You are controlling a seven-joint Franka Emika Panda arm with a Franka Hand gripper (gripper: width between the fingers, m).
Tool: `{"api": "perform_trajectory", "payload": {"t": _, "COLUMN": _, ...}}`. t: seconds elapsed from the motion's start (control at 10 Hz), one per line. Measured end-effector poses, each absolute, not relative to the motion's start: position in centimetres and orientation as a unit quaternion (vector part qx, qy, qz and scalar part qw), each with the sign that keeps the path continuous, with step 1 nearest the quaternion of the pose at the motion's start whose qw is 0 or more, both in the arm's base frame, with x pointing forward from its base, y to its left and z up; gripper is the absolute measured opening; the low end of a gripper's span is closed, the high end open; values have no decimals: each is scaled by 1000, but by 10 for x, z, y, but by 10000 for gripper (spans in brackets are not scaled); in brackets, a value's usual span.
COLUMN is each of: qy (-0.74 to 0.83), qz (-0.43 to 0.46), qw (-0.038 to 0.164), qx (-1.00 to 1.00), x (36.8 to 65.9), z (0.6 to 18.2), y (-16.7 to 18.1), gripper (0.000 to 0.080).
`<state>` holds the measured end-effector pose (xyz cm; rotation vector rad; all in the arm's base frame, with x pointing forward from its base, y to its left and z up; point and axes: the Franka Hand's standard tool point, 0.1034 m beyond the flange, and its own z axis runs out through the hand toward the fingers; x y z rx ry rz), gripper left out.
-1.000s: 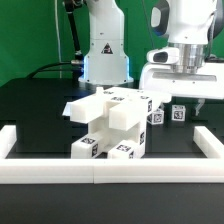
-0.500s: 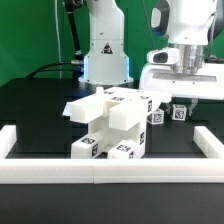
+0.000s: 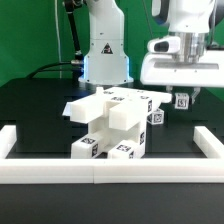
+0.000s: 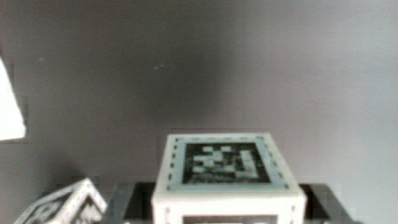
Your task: Assemble chair
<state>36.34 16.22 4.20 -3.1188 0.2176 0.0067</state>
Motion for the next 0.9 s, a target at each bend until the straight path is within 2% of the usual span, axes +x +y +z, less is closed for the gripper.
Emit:
{"api": "perform_trajectory", "payload": {"t": 0.3, "qy": 21, "qz": 8, "qw": 34, "qx": -999, "x": 380, "z": 95, "y": 157, "gripper": 275}}
{"api": "perform_trajectory", "payload": {"t": 0.4, "qy": -11, "qz": -1, "qw": 22, "qx": -1000, "x": 399, "z": 111, "y": 152, "gripper": 275}}
{"api": "perform_trajectory", "payload": {"t": 0.6, "qy": -8, "qz": -3, "qw": 21, "qx": -1000, "x": 395, "z": 104, "y": 152, "gripper": 275}}
{"api": "perform_trajectory", "payload": {"t": 0.8, "qy": -21, "qz": -5, "qw": 21, "qx": -1000, "x": 397, "z": 105, "y": 149, "gripper": 275}}
{"api": "perform_trajectory", "payload": {"t": 0.9, "qy": -57, "qz": -11, "qw": 21, "qx": -998, "x": 403, "z": 109, "y": 136, "gripper": 275}}
